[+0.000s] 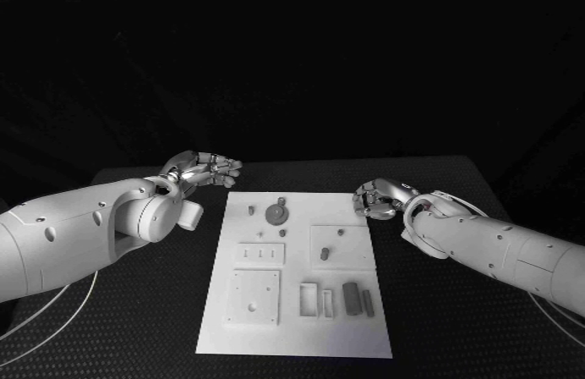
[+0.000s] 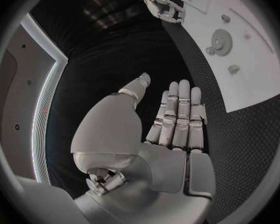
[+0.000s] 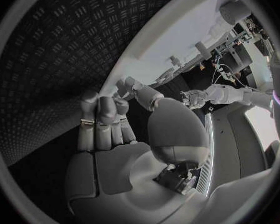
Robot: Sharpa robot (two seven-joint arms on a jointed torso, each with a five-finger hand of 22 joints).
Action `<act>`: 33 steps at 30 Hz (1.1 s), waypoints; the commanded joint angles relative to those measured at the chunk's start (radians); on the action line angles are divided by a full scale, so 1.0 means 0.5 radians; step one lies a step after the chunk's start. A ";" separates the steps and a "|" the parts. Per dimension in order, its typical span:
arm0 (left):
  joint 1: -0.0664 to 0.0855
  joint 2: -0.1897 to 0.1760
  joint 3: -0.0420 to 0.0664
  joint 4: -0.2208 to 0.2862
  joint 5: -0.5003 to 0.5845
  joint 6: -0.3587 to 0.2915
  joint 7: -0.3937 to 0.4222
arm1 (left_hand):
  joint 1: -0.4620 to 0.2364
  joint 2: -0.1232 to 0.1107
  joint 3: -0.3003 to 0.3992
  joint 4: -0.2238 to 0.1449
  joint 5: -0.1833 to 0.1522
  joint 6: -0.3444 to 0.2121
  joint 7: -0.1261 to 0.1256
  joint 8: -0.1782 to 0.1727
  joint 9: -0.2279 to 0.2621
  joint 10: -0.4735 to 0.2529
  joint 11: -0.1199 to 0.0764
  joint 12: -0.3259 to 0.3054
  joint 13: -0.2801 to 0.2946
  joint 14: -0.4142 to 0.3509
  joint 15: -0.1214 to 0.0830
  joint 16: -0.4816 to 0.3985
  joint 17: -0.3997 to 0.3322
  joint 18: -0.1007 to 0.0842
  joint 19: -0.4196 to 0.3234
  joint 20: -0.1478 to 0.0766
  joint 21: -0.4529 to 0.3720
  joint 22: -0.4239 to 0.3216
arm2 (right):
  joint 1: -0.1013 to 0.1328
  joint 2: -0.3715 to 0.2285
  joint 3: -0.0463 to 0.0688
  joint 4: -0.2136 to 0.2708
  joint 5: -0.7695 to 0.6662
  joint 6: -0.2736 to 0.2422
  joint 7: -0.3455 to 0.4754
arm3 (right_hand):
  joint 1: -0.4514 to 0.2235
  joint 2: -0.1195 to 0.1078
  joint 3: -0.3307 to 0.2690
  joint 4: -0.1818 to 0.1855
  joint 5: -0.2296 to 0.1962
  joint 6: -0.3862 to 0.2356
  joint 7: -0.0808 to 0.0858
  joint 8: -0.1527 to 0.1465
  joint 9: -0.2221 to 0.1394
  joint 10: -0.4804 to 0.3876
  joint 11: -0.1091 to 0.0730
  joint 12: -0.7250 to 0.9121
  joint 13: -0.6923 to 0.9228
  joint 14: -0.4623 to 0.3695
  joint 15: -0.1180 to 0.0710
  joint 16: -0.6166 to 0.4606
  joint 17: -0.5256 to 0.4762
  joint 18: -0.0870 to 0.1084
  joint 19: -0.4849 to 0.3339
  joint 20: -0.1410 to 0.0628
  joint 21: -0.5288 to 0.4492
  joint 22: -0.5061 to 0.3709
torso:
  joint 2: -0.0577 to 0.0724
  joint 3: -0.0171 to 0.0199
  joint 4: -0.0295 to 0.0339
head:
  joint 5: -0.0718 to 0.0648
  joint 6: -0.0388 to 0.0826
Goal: Assemble the parts on the task board
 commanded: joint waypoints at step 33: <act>0.001 0.008 0.001 0.002 -0.011 0.034 0.008 | -0.022 0.005 0.014 -0.020 -0.008 0.006 -0.001 -0.010 0.006 -0.009 -0.004 -0.006 0.006 -0.014 0.003 -0.006 -0.001 0.012 -0.011 -0.002 -0.004 0.037 | -0.001 -0.031 0.000 0.084 -0.023 -0.090 -0.099 | 0.010 0.045 0.162 -0.008 -0.009 0.440 -0.062 0.116 0.102 0.012 -0.090 0.012 -0.002 0.013 -0.072 0.002 0.012 0.089 0.021 -0.018 0.024 0.022 | -0.002 0.0022 0.001 | -0.010 -0.003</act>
